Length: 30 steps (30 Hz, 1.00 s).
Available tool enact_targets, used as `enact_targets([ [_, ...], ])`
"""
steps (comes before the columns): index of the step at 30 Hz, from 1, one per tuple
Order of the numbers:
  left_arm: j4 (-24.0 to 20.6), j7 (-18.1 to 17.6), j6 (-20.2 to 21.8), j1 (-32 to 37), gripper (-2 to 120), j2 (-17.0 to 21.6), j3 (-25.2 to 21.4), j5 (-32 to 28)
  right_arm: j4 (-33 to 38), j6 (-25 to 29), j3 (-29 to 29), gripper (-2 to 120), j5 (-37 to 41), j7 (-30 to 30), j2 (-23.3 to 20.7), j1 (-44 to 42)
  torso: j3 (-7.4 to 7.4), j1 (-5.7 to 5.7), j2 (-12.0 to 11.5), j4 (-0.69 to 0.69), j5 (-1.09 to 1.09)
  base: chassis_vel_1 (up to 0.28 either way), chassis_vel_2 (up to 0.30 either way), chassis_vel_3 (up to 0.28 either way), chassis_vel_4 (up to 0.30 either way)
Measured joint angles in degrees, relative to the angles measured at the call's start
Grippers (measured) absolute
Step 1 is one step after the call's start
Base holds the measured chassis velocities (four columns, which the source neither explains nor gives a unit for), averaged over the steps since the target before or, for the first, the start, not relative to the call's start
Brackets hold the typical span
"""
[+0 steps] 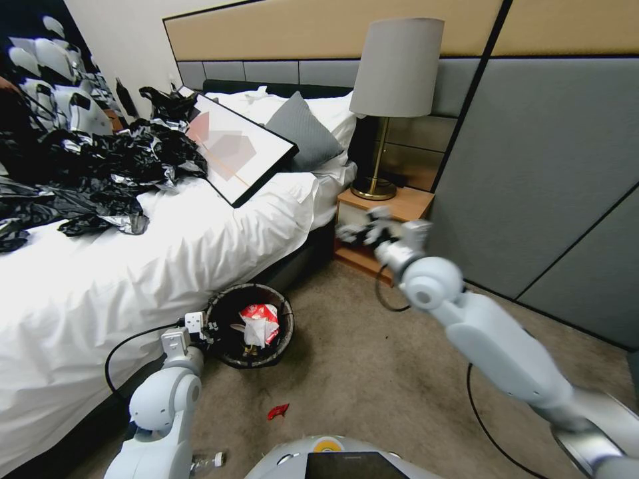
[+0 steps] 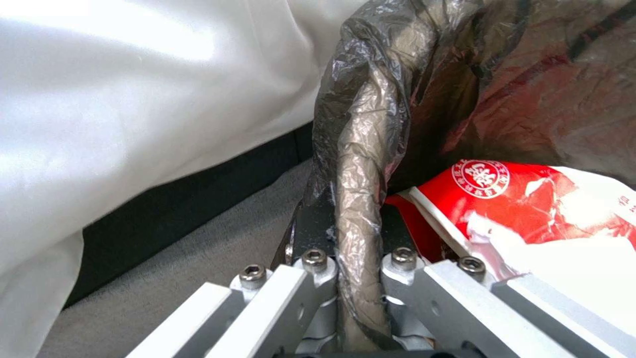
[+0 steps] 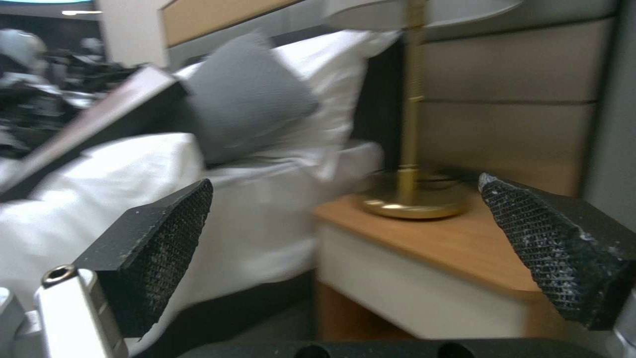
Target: Pick up the trash bin, then pick up the garbage from the floor and place it into the trash bin.
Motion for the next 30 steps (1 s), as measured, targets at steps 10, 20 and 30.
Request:
enact_targets([
  [10,-0.4,-2.3,0.0,0.3,0,-0.1,0.4,-2.1,-4.0,12.3,9.1,100,-20.5,-6.7,14.1,-19.4,0.0,0.0,0.0,0.0,-0.01,0.0,0.0,0.0,0.0],
  [20,-0.4,-2.5,0.0,0.3,0,0.5,0.2,-2.9,-5.0,13.5,8.8,100,-23.2,-6.9,17.9,-21.1,0.0,0.0,0.0,0.03,-0.05,0.0,0.0,0.0,0.0],
  [30,-0.5,-2.2,0.0,0.4,0,0.6,0.3,-3.6,-6.2,12.4,4.9,100,-23.4,-6.1,17.6,-18.8,0.0,0.0,0.0,0.01,-0.05,0.0,0.0,0.0,0.0],
])
